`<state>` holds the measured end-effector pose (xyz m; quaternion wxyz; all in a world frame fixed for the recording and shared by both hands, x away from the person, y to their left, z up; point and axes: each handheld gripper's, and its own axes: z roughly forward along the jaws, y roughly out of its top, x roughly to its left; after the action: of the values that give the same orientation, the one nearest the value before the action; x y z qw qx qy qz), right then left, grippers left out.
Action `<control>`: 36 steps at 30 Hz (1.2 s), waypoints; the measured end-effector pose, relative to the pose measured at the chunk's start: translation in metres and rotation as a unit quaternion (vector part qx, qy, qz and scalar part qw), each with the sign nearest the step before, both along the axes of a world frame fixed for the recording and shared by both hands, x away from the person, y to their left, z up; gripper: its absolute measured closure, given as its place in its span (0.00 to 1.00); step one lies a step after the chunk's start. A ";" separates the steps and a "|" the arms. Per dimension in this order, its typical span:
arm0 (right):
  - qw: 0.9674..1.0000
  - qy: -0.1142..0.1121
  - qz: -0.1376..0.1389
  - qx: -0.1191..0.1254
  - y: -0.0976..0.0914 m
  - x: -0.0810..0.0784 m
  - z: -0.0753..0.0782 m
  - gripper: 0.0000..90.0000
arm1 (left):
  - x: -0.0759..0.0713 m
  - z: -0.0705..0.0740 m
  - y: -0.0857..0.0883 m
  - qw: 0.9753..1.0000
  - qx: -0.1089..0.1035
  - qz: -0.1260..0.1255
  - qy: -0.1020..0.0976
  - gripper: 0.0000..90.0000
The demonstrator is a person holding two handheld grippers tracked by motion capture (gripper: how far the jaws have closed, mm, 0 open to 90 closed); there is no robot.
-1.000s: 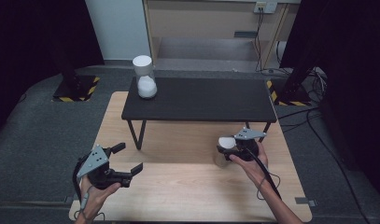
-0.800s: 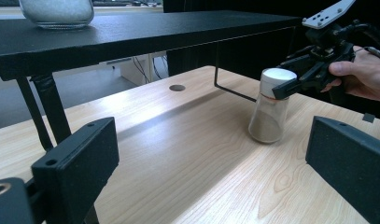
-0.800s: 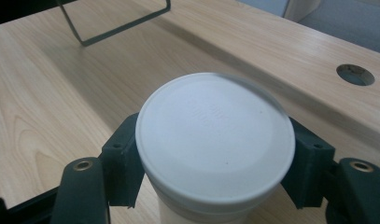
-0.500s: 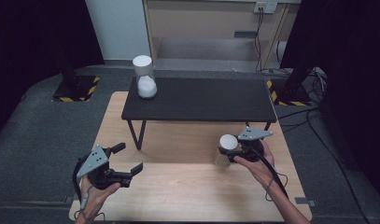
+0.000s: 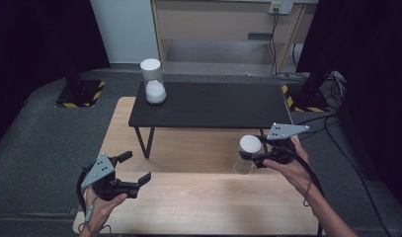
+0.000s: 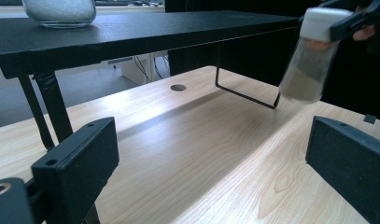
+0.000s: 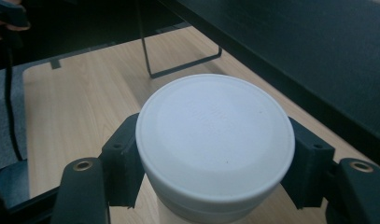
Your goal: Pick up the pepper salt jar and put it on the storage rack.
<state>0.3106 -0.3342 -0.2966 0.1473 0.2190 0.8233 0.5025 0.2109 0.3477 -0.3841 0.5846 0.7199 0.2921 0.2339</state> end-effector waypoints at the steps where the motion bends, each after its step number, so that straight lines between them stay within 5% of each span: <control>1: 1.000 -0.001 0.006 -0.002 -0.001 0.001 0.005 0.38 | -0.001 0.000 0.000 1.000 0.000 0.001 0.000 0.01; 12: 0.999 0.010 0.039 0.005 -0.007 0.011 0.037 0.38 | -0.004 0.000 0.002 1.000 -0.001 0.011 0.002 0.01; 21: 0.999 0.014 0.041 -0.004 -0.009 0.020 0.073 0.38 | -0.002 -0.001 0.003 1.000 -0.002 0.011 0.005 0.01; 36: 1.000 0.009 0.017 0.016 -0.021 0.041 0.129 0.38 | -0.001 -0.002 0.005 1.000 -0.005 0.008 0.008 0.01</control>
<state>0.3518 -0.3549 -0.1673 0.1279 0.2112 0.8200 0.5163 0.2102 0.3526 -0.3858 0.5840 0.7163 0.3039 0.2315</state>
